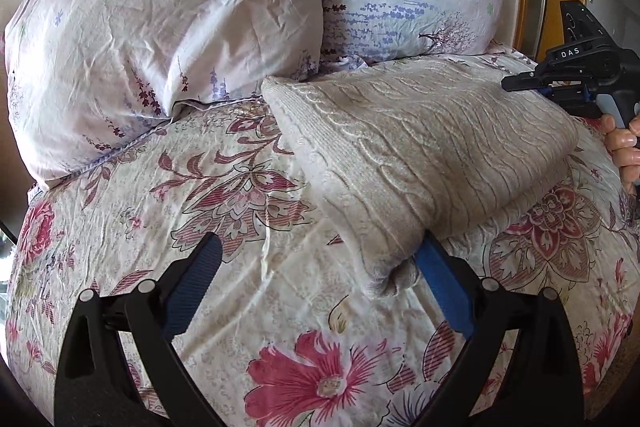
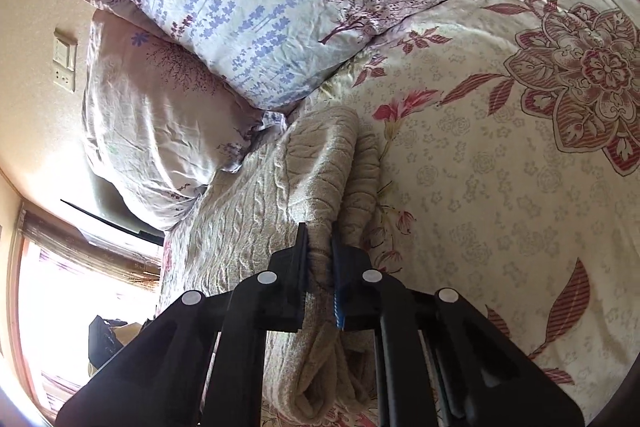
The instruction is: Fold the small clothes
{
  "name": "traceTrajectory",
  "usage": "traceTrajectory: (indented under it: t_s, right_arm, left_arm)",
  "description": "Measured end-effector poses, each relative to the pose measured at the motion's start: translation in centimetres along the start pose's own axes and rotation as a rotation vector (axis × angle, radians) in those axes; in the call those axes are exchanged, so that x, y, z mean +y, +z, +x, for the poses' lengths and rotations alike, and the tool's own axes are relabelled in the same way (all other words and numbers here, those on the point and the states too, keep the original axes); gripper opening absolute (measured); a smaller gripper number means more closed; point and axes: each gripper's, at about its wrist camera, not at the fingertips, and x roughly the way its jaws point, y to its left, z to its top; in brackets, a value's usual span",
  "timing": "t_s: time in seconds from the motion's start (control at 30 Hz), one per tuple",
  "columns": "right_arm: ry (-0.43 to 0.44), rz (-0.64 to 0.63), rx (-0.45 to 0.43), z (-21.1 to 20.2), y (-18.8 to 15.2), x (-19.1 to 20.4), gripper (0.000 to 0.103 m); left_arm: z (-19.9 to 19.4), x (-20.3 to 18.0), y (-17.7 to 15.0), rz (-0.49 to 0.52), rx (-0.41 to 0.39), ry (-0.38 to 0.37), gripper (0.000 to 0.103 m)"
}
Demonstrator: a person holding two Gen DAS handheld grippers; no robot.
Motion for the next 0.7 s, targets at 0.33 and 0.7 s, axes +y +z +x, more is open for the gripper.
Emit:
traceTrajectory:
  t_s: [0.33,0.7]
  right_arm:
    - [0.098,-0.042,-0.011,-4.1,-3.3,0.0,0.046]
    - [-0.085,-0.205,0.04,-2.9,-8.5,2.2,0.012]
  left_arm:
    - [-1.1,0.8,-0.3,0.024,-0.015,0.008,0.097]
    - [0.8,2.8,-0.6,-0.105,0.071,0.08,0.096]
